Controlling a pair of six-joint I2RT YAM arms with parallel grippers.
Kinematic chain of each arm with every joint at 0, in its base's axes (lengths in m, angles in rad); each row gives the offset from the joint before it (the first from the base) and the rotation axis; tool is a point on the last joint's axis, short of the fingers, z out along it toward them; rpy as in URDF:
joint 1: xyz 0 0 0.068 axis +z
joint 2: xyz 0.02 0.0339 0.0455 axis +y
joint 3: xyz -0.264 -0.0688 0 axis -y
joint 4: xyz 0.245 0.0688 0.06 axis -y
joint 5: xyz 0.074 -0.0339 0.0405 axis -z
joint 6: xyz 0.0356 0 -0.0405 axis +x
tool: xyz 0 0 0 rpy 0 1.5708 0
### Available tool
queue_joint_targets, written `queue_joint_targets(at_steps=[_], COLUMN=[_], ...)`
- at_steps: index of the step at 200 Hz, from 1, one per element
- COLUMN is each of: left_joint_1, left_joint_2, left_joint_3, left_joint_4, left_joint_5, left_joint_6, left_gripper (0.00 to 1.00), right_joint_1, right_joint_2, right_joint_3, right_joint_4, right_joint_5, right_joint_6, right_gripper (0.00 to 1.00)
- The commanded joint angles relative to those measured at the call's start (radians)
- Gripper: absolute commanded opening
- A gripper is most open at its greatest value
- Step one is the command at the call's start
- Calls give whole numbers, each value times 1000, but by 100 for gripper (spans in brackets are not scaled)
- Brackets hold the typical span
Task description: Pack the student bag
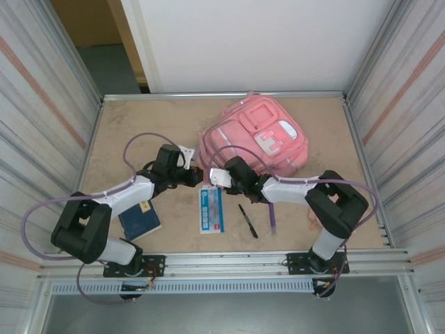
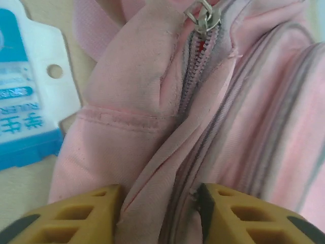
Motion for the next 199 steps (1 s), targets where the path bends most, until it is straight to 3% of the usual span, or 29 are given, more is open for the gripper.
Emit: queue_joint_targets(at_steps=[1,17,37,64,87,106,199], left_joint_1=[-10,-10,-10,-10,-10,-10,-19], left_joint_2=[-50,-55,-60,-68,-62,-53,65], left_joint_3=[7,12,8,16,20,19,69], left_joint_4=[-45,-67,-58,-60,-60,-66,-66], left_joint_5=[18,-1,-7,1,34,38,29], left_joint_6=[39,51,55,61,74,78,106], left_gripper=[0,0,0,0,27,39,49], right_joint_1=[1,1,4,4,7,6,-13], right_joint_2=[-46,-89,-141,-185,-196,-193,-244], right_joint_3=[-52,-82,-84,-107,-113,-114,-114], right_joint_4=[221,242,148,97,78,76,33], right_joint_5=[160,114,33,-61,-75,-92,-203], right_joint_6=[-54,-72,-111,-177,-209,-223,-189], right_gripper=[17,9,1,0,0,0,0])
